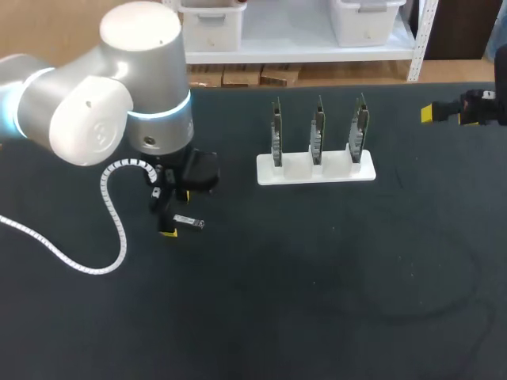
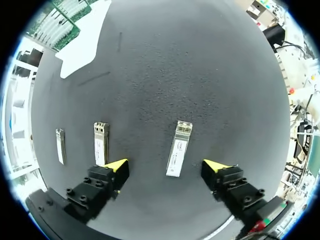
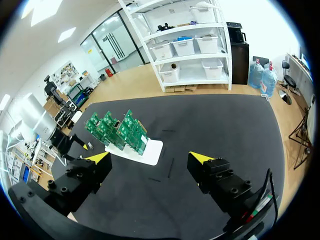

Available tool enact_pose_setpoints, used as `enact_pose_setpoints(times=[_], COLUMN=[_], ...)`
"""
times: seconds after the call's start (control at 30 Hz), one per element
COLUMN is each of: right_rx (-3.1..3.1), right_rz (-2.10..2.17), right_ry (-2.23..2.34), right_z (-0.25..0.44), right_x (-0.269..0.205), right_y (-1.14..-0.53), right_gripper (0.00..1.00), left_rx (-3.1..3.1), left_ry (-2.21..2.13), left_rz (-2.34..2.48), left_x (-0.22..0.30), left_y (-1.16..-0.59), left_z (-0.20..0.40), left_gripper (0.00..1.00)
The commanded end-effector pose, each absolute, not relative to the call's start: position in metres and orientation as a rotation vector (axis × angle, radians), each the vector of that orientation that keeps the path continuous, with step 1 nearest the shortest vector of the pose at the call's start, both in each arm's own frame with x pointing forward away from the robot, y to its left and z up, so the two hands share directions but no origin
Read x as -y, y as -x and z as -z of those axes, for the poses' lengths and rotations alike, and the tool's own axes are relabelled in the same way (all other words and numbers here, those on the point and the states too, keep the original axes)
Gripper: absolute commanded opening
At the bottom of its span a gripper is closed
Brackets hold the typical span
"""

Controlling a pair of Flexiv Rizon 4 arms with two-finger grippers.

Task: Pick up the optical module with the left hand, and insert it into the network port with the right hand.

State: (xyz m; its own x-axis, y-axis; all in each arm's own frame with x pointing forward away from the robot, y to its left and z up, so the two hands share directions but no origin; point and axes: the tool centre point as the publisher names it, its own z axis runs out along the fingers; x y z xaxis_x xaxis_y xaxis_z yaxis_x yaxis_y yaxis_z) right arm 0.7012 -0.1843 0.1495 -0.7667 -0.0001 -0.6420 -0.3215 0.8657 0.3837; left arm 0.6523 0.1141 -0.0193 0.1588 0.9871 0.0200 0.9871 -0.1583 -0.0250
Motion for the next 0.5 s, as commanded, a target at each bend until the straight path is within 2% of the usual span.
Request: enact_pose_setpoints(times=[0.03, 0.5], right_rx=[-2.376, -2.376], right_rz=[-0.632, -0.632], right_ry=[0.229, 0.229], right_z=[-0.1504, -0.1504], right_x=[0.1842, 0.1842], right_y=[-0.6998, -0.6998], right_gripper=[1.00, 1.00], left_rx=[2.018, 2.000], left_ry=[2.375, 2.379], left_rz=[-0.013, 0.004], left_x=[-0.1168, -0.1134], left_y=[-0.6481, -0.6501], left_z=[0.0250, 0.0259], left_gripper=[0.00, 0.00])
